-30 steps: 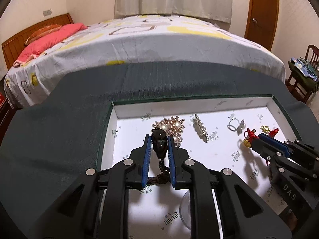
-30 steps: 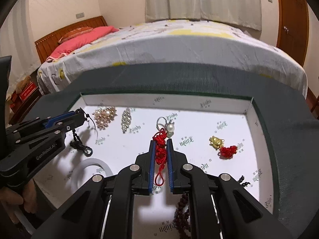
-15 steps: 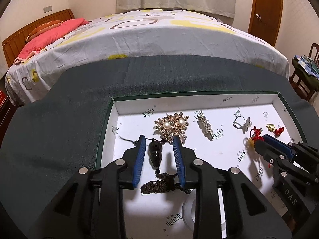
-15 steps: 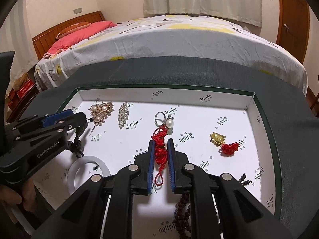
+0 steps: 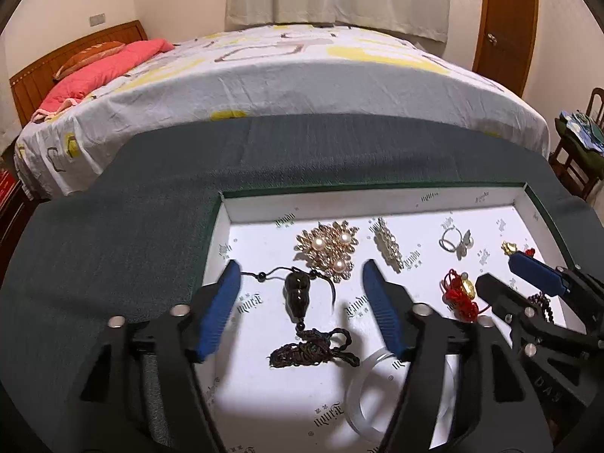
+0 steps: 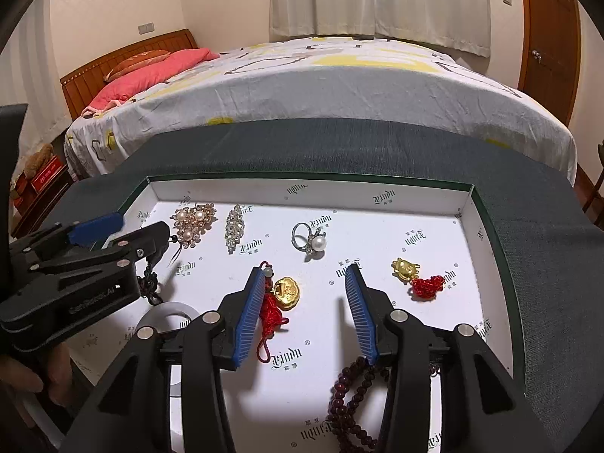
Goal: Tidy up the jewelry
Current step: 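Open both tools to release the pendant and tassel in the box, then withdraw both tools from the box back over the table, then close the right tool on the gold chain pile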
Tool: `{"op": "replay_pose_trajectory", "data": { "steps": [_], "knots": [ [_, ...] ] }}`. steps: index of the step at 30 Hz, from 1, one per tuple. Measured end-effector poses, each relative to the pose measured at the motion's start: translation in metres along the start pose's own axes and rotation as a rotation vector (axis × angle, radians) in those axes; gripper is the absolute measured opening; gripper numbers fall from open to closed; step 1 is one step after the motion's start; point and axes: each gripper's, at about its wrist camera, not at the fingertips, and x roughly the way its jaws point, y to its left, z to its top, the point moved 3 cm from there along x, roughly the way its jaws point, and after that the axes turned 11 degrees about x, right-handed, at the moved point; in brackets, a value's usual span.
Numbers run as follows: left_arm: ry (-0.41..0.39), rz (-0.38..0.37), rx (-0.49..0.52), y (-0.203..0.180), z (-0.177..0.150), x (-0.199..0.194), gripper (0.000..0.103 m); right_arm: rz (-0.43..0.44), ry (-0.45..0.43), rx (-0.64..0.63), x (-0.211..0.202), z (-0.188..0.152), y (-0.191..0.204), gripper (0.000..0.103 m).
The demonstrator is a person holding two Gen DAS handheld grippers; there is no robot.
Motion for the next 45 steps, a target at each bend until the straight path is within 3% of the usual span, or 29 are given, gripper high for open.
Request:
{"op": "replay_pose_trajectory", "data": {
  "steps": [3,7,17,24,30,37,45],
  "knots": [
    [-0.019,0.016,-0.003,0.001,0.0,-0.006,0.083,0.003,-0.014,0.001,-0.004,0.0,0.001,0.056],
    [-0.043,0.033,-0.013,0.003,0.0,-0.018,0.09,0.009,-0.028,0.005,-0.014,0.001,0.004,0.059],
    [-0.093,0.031,-0.033,0.006,-0.011,-0.065,0.092,0.022,-0.093,0.022,-0.065,-0.007,0.002,0.067],
    [-0.132,0.074,-0.029,0.007,-0.034,-0.107,0.092,-0.007,-0.101,0.02,-0.096,-0.038,-0.007,0.067],
    [-0.12,0.112,-0.044,0.01,-0.058,-0.127,0.092,-0.022,-0.081,0.038,-0.113,-0.072,-0.017,0.067],
    [-0.073,0.113,-0.079,0.018,-0.095,-0.135,0.092,-0.007,0.003,0.037,-0.102,-0.101,-0.011,0.063],
    [-0.028,0.112,-0.096,0.025,-0.114,-0.127,0.092,-0.042,0.057,0.02,-0.072,-0.103,0.001,0.056]
  ]
}}
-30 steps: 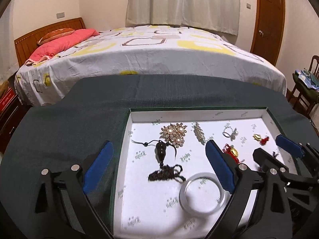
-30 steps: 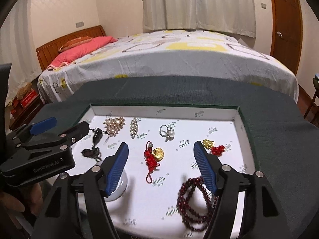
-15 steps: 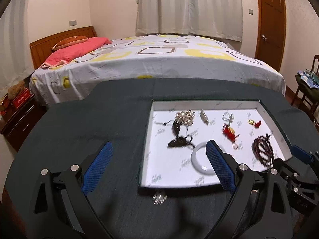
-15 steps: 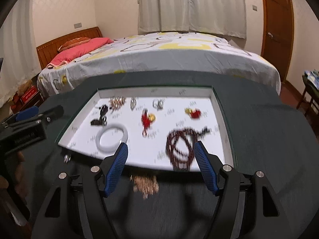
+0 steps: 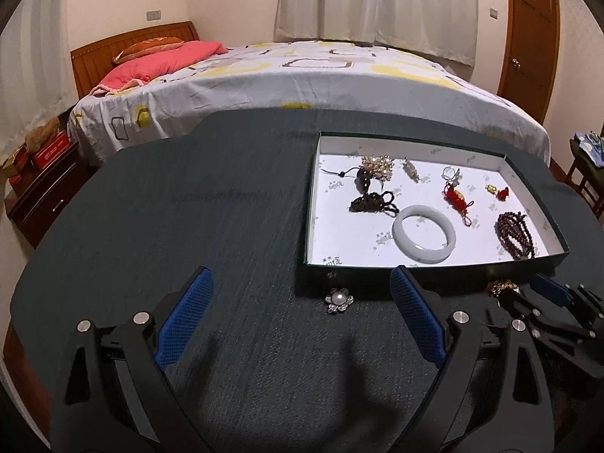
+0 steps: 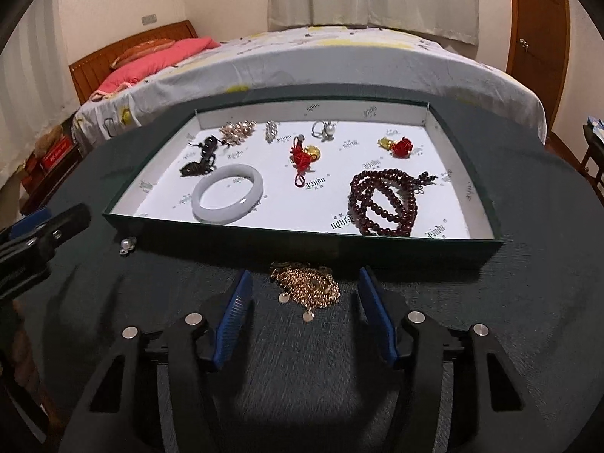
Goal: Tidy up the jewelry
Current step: 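Close the right tool on the gold chain pile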
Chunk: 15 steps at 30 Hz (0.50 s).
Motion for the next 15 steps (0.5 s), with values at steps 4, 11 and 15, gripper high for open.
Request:
{"op": "replay_pose_trajectory", "data": {
  "steps": [4,11,15],
  "knots": [
    [0.011,-0.003,-0.001,0.0011,-0.003,0.0039,0.092,-0.023,0.023,0.001,0.011,0.0016,0.0006,0.053],
    [0.03,-0.011,-0.001,-0.0022,-0.009,0.0085,0.092,-0.038,0.025,-0.047,0.0105,0.0007,0.0015,0.034],
    [0.037,-0.02,0.005,-0.0054,-0.0099,0.0099,0.092,-0.011,0.032,-0.055,0.0083,-0.0015,0.0032,0.02]
  ]
}}
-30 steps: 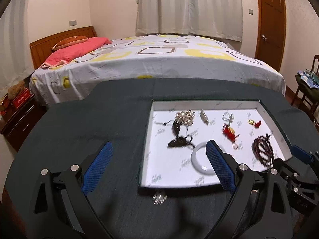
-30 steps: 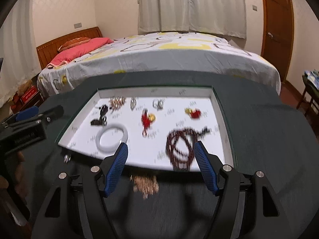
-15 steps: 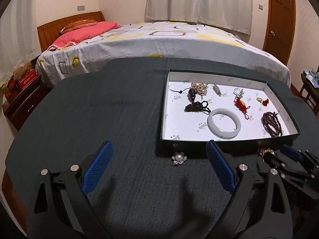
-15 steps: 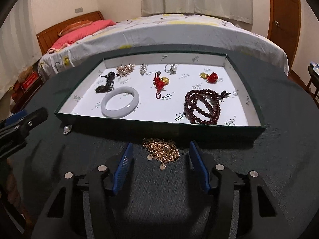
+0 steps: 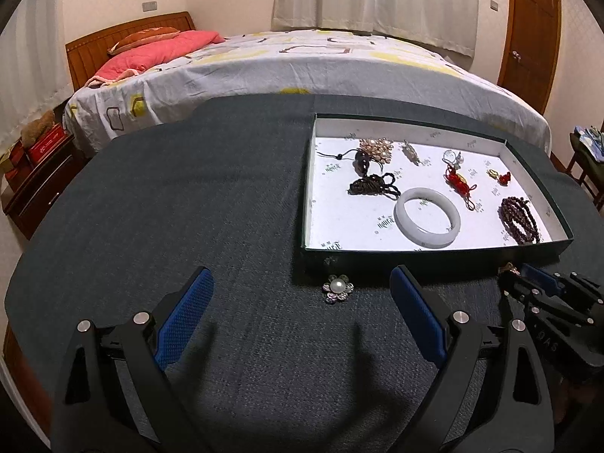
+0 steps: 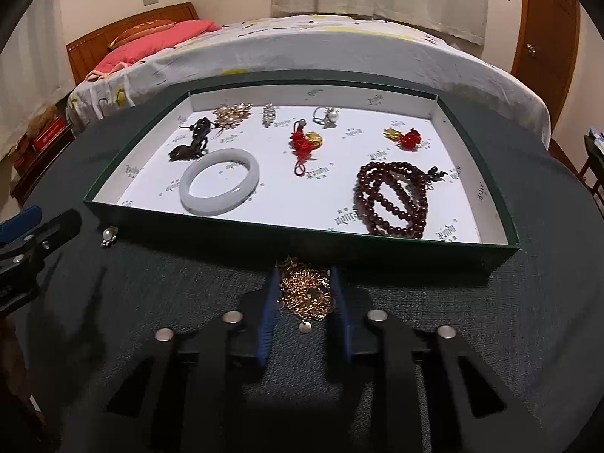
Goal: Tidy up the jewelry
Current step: 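Close the right tool on the gold chain pile, then close the left tool on the silver pearl flower brooch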
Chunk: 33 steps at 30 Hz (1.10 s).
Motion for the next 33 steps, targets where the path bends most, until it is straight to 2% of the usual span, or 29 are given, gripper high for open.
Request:
{"op": "replay_pose_trajectory", "data": {
  "steps": [6,17,19,26,28,32,33],
  "knots": [
    [0.004,-0.026,-0.002,-0.003,-0.001,0.002,0.092,0.037,0.008,0.029,-0.004,-0.001,-0.007,0.016],
    [0.026,-0.062,0.004,-0.018,-0.006,0.013,0.092,0.033,-0.04,0.07,-0.025,0.005,-0.029,0.014],
    [0.036,-0.073,0.001,-0.02,-0.007,0.018,0.083,0.032,-0.045,0.079,-0.028,0.005,-0.034,0.014],
    [0.068,-0.079,0.002,-0.022,-0.007,0.035,0.072,0.053,-0.046,0.101,-0.028,0.004,-0.04,0.014],
    [0.078,-0.084,0.003,-0.022,-0.007,0.039,0.063,0.058,-0.044,0.102,-0.028,0.004,-0.04,0.014],
    [0.078,-0.091,0.008,-0.021,-0.008,0.041,0.053,0.064,-0.043,0.109,-0.026,0.003,-0.042,0.014],
    [0.075,-0.092,0.01,-0.021,-0.008,0.04,0.045,0.065,-0.042,0.111,-0.026,0.003,-0.042,0.014]
  ]
}}
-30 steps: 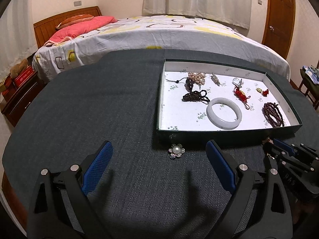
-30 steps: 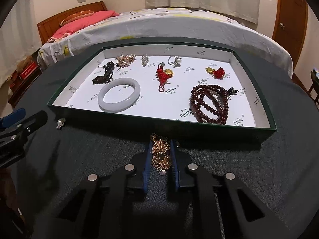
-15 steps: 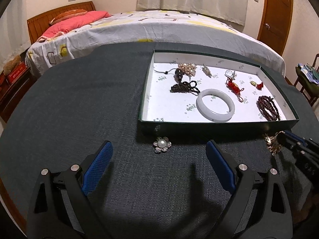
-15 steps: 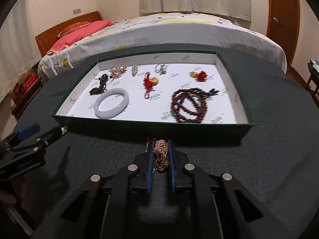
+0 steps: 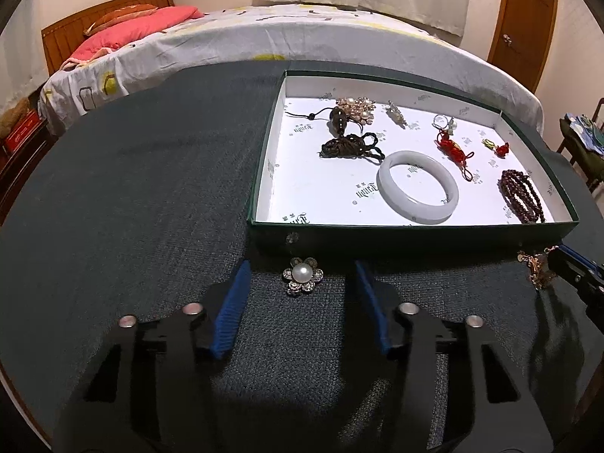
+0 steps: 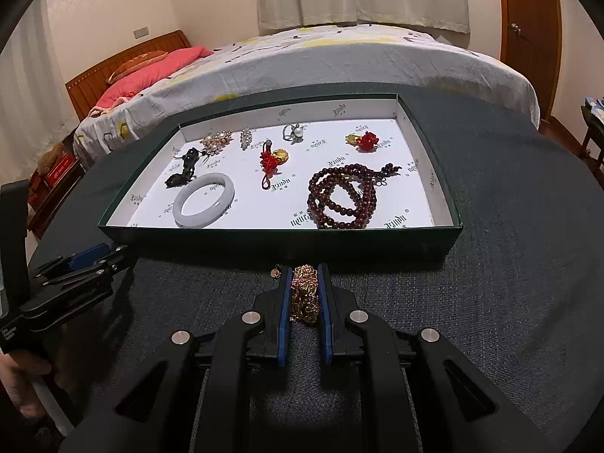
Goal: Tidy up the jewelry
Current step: 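Close the left tool on the silver pearl flower brooch, then carry the pearl brooch with the left tool while the right tool carries the gold chain over the box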
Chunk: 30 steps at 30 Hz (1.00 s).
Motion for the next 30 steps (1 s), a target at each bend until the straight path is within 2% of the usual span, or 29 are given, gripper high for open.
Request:
{"op": "replay_pose_trajectory", "data": {
  "steps": [2,4,5,11,30],
  "knots": [
    [-0.004,-0.004,0.004,0.0,0.0,-0.001,0.037,0.002,0.001,0.001,0.001,-0.001,0.0,0.014],
    [-0.008,-0.017,0.007,0.0,-0.001,-0.002,0.023,0.003,0.003,0.001,0.001,-0.001,0.0,0.014],
    [-0.01,-0.023,0.006,0.0,-0.001,-0.002,0.022,0.003,0.003,0.0,0.001,-0.001,0.0,0.014],
    [-0.024,-0.044,-0.001,0.001,-0.003,-0.005,0.021,0.004,0.001,-0.002,0.001,-0.002,0.002,0.014],
    [-0.084,-0.022,0.022,-0.004,0.008,-0.032,0.021,0.01,-0.052,-0.032,-0.019,0.004,0.014,0.014]
  ]
}}
